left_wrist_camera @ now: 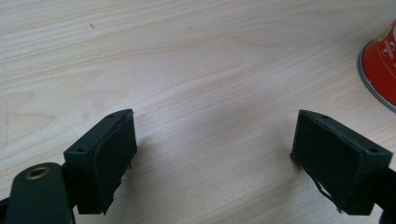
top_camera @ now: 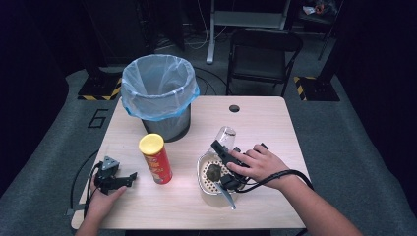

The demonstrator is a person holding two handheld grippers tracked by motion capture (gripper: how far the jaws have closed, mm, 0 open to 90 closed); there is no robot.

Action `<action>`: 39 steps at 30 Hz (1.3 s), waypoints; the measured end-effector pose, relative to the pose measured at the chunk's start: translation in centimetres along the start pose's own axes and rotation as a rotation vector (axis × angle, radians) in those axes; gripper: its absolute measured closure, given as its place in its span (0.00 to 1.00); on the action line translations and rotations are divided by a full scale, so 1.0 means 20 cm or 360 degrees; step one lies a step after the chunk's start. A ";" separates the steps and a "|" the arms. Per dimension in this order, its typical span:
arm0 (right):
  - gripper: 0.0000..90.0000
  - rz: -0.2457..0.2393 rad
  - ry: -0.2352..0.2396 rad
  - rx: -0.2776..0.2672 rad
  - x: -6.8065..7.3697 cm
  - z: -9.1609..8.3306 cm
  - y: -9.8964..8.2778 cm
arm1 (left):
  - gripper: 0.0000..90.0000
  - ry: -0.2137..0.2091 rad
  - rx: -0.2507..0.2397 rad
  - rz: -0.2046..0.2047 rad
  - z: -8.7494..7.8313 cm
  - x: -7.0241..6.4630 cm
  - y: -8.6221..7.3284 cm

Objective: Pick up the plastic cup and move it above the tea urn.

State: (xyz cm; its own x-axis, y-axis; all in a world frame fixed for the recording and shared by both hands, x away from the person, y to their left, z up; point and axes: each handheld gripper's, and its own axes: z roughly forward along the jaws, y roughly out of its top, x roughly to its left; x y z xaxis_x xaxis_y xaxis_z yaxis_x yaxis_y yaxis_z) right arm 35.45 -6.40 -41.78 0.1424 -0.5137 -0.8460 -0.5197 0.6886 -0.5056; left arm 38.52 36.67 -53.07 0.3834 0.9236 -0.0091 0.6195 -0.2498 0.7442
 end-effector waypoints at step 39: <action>0.46 -0.0075 -0.0104 0.0056 0.01 -0.01 0.02 | 0.15 0.0000 0.0000 0.0000 0.00 0.00 0.00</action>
State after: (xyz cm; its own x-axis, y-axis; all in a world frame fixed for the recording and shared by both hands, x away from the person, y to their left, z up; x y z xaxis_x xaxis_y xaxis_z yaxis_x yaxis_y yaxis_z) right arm 35.09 -6.32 -42.12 0.2210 -0.5122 -0.8300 -0.4817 0.6826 -0.5495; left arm 38.52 36.66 -53.07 0.3832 0.9236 -0.0090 0.6194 -0.2497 0.7443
